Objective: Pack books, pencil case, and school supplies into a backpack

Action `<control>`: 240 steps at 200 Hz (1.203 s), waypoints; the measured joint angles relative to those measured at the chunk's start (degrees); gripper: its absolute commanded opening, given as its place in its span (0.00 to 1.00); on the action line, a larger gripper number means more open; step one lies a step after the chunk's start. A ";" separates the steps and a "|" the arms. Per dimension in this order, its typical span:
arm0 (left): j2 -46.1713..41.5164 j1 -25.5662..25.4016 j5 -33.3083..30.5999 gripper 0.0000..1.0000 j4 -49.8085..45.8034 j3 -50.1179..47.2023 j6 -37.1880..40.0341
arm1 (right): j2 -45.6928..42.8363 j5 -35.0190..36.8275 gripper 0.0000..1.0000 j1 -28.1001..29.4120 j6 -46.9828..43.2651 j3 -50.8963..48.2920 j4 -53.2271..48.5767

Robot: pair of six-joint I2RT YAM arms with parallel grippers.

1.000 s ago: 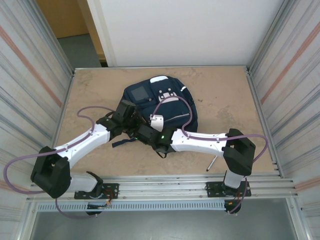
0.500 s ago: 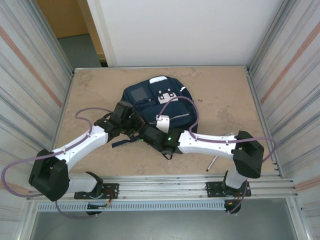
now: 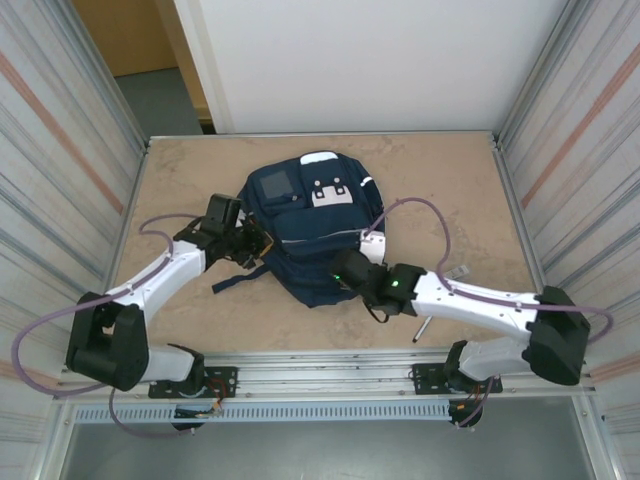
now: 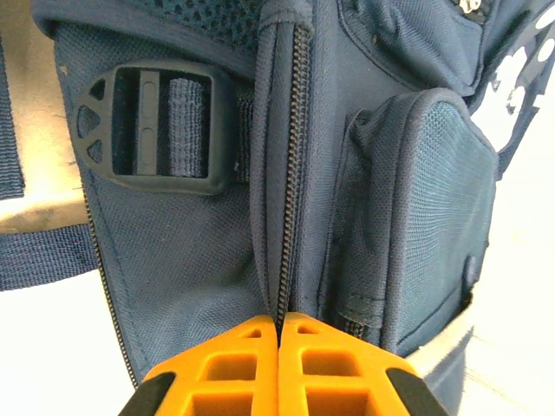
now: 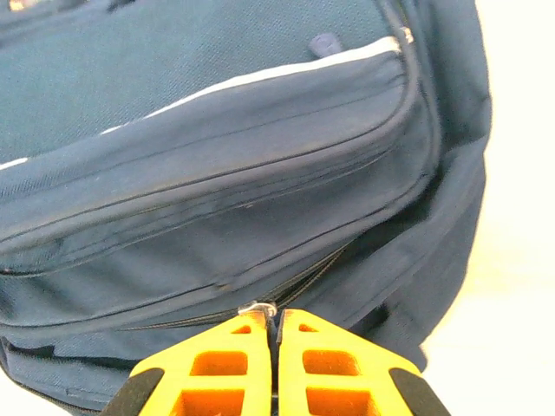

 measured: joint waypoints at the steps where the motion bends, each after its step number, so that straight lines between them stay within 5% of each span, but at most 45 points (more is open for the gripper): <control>1: 0.15 0.15 0.24 0.00 -0.15 0.15 0.20 | -0.15 -0.11 0.00 -0.11 -0.09 -0.13 0.11; 42: 12.00 8.15 9.51 0.00 -7.61 11.82 12.44 | -7.30 -8.17 0.00 -5.07 -9.44 -3.67 7.87; 56: 17.62 10.01 11.34 0.33 -10.49 18.51 17.35 | -6.47 -10.29 0.00 -4.33 -12.37 -2.45 9.55; 64: 20.04 10.84 10.54 0.43 -10.54 21.66 19.58 | -5.22 -10.84 0.00 -3.85 -13.64 -1.07 9.22; 110: 16.70 13.11 7.98 0.54 -9.11 21.07 22.77 | 4.87 -15.02 0.00 -3.04 -17.14 6.51 10.60; 154: -0.83 3.54 7.69 0.60 -8.72 6.25 14.95 | 9.40 -19.54 0.00 -3.15 -18.14 9.16 13.66; 190: -4.57 -7.52 3.45 0.65 -7.15 1.38 6.25 | 11.41 -22.45 0.00 -3.13 -18.03 9.75 15.72; 240: -2.80 -11.37 -2.05 0.47 0.13 -0.42 -2.45 | 12.37 -23.21 0.00 -1.22 -17.86 10.43 16.85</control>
